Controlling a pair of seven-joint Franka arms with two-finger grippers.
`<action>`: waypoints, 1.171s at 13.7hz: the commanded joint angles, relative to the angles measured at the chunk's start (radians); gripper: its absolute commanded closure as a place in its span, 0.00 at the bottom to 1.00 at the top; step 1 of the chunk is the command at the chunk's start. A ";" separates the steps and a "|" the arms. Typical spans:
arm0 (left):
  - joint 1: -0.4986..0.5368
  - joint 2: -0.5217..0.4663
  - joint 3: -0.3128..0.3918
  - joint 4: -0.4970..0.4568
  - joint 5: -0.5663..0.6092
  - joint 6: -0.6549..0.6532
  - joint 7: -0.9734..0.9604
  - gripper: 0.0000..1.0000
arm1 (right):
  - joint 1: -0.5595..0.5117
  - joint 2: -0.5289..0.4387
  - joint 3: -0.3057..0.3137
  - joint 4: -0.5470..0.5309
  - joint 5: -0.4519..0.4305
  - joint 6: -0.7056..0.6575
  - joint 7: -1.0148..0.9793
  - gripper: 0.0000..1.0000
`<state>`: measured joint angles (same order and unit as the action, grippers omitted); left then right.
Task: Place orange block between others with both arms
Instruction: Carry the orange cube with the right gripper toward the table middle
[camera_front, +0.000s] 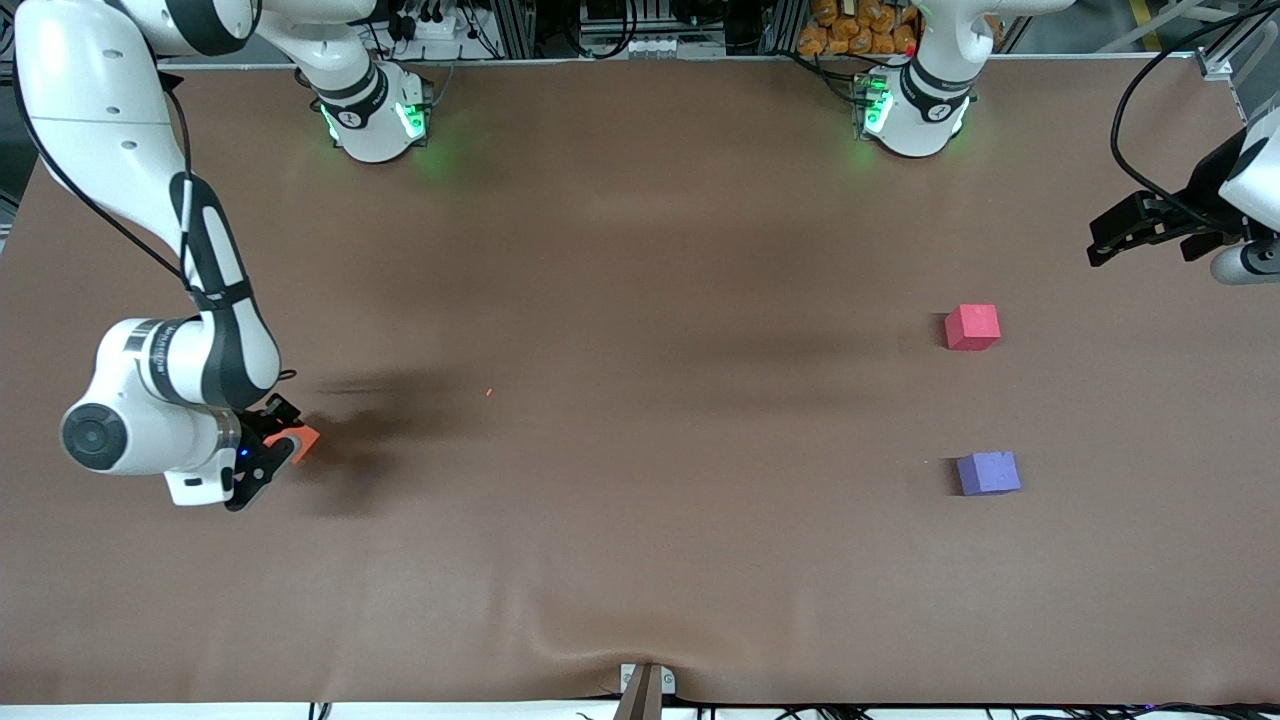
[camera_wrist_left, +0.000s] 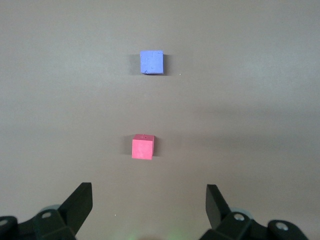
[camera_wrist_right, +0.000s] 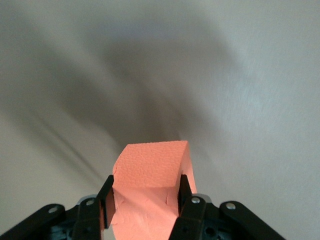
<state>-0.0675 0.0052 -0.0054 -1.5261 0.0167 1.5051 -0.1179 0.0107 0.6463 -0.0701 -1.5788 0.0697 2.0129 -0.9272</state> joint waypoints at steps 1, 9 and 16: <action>0.005 0.001 0.001 0.003 -0.018 -0.009 0.018 0.00 | 0.053 -0.042 0.000 0.005 0.160 -0.052 0.112 0.54; 0.003 0.001 0.001 0.006 -0.018 -0.006 0.018 0.00 | 0.349 -0.051 0.000 0.005 0.418 -0.057 0.684 0.49; 0.003 0.015 0.001 0.004 -0.018 0.004 0.011 0.00 | 0.625 -0.010 -0.002 0.006 0.594 0.157 1.126 0.45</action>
<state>-0.0675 0.0198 -0.0059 -1.5277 0.0166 1.5071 -0.1179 0.5781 0.6194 -0.0576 -1.5677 0.6169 2.1143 0.1123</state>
